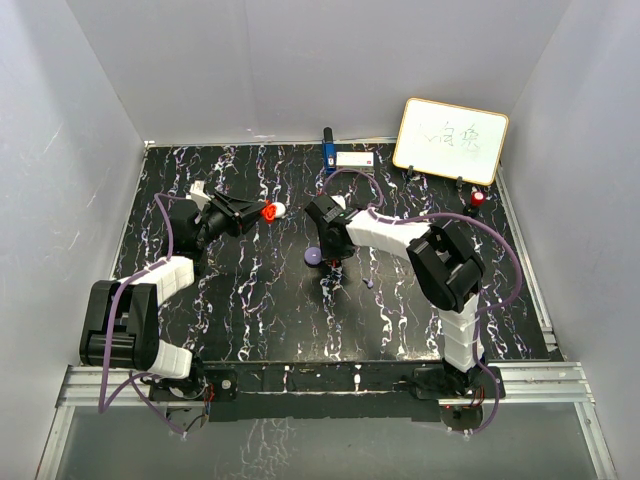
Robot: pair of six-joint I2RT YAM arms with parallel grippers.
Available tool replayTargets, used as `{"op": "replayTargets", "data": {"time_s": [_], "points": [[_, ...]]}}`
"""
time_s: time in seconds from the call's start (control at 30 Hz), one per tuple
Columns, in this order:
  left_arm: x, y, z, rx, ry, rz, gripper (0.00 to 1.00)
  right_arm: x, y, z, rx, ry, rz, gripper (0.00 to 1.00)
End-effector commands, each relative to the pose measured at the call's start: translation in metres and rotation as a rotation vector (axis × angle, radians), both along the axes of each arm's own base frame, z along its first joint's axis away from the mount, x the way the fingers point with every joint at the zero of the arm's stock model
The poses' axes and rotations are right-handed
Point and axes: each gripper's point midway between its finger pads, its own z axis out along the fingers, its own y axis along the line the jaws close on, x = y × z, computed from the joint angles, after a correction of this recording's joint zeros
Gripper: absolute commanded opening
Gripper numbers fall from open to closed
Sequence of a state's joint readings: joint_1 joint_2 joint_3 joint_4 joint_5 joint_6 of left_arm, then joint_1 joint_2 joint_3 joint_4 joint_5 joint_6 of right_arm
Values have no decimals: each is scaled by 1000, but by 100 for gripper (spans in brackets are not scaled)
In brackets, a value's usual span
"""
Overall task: Insert the wireless bluetooth earbuds into the charging case
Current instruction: Pick up the earbud from the center of the board.
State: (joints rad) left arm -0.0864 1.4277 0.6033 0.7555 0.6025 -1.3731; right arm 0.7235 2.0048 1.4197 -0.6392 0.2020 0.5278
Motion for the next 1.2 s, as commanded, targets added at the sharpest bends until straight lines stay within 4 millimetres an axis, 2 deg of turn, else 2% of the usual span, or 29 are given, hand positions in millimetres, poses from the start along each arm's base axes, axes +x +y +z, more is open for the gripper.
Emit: {"op": "replayTargets", "data": {"time_s": [0.0, 0.7, 1.17], "points": [[-5, 2, 19, -14, -62, -9, 0, -7, 0, -17, -4, 69, -1, 28], [-7, 4, 18, -18, -58, -6, 0, -9, 2, -28, -13, 112, 14, 24], [-7, 5, 18, -18, -58, -4, 0, -7, 1, -25, -20, 104, 17, 12]]}}
